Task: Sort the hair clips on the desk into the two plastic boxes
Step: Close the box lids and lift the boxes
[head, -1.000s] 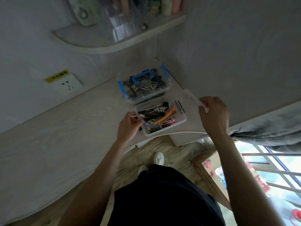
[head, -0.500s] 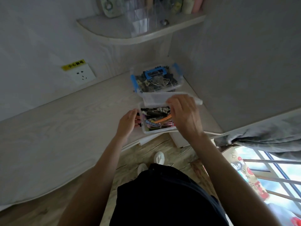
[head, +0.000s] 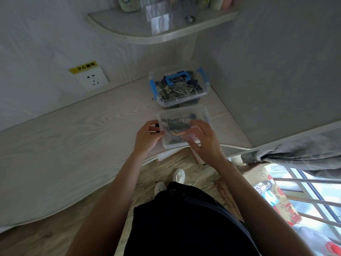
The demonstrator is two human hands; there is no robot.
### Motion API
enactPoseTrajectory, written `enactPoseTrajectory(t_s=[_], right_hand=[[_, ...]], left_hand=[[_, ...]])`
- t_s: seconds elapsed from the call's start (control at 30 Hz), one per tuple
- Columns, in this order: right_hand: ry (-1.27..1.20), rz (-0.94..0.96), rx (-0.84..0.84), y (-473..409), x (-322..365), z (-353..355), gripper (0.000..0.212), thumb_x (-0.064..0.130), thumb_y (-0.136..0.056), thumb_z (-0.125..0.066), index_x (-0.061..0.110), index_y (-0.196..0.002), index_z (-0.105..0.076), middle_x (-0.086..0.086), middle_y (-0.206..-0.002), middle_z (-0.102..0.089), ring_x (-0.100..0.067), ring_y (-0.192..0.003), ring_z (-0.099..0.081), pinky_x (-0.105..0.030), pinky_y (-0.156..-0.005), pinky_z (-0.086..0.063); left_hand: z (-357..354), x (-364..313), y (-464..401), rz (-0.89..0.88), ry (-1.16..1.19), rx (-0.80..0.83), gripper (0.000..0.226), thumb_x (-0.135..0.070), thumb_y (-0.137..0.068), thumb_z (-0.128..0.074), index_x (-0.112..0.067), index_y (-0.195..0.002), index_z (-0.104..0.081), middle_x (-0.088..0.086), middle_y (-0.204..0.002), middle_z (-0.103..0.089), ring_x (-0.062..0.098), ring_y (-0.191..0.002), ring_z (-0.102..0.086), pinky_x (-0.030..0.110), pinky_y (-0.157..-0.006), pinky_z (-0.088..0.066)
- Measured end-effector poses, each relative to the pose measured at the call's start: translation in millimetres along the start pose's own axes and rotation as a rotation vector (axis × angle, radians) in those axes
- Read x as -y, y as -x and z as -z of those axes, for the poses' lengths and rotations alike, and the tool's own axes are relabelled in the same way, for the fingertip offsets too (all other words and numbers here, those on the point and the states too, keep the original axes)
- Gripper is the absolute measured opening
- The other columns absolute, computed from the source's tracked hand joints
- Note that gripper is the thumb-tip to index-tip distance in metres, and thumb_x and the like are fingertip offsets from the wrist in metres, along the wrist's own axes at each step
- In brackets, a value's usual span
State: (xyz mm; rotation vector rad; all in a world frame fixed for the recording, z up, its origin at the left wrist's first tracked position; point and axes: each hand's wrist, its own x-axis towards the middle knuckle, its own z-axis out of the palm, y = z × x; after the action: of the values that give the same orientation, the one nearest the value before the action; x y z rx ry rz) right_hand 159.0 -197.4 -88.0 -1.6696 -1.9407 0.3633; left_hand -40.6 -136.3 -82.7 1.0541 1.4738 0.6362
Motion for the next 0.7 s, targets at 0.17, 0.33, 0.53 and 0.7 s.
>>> enactPoseTrajectory(t_s=[0.17, 0.33, 0.53, 0.7], right_hand=[[-0.020, -0.440, -0.047, -18, -15, 10, 0.030, 0.018, -0.090, -0.056, 0.016, -0.120, -0.059, -0.011, -0.133, -0.050, -0.028, -0.120, -0.047, -0.029, -0.091, -0.038], [-0.014, -0.513, 0.030, -29, -26, 15, 0.026, 0.021, -0.085, -0.062, 0.022, -0.112, -0.063, -0.010, -0.120, -0.059, -0.030, -0.105, -0.057, -0.029, -0.085, -0.041], [-0.715, -1.016, -0.010, -33, -38, 10, 0.056, 0.020, -0.079, -0.073, 0.020, -0.120, -0.036, -0.020, -0.114, -0.056, -0.025, -0.091, -0.055, -0.023, -0.063, -0.044], [-0.762, -1.077, -0.129, -35, -33, 4, 0.038, 0.007, -0.079, -0.070, 0.000, -0.115, -0.059, -0.010, -0.094, -0.063, -0.018, -0.076, -0.061, -0.016, -0.059, -0.049]], left_hand=[[-1, -1, -2, -0.015, -0.051, -0.031, 0.035, -0.018, -0.075, -0.076, -0.019, -0.106, -0.059, -0.003, -0.085, -0.064, 0.017, -0.083, -0.066, 0.036, -0.079, -0.058], [-2, -3, -1, 0.002, -0.088, -0.045, 0.031, -0.019, -0.075, -0.076, -0.024, -0.100, -0.058, -0.002, -0.085, -0.067, 0.017, -0.081, -0.067, 0.040, -0.083, -0.056], [-11, 6, 2, -0.040, -0.216, -0.193, 0.054, -0.029, -0.075, -0.075, -0.021, -0.123, -0.053, -0.001, -0.111, -0.051, 0.012, -0.095, -0.053, 0.027, -0.086, -0.044], [-14, 8, 1, 0.269, 0.272, -0.148, 0.051, -0.018, -0.069, -0.080, -0.012, -0.115, -0.061, 0.010, -0.107, -0.069, 0.023, -0.095, -0.066, 0.039, -0.091, -0.053]])
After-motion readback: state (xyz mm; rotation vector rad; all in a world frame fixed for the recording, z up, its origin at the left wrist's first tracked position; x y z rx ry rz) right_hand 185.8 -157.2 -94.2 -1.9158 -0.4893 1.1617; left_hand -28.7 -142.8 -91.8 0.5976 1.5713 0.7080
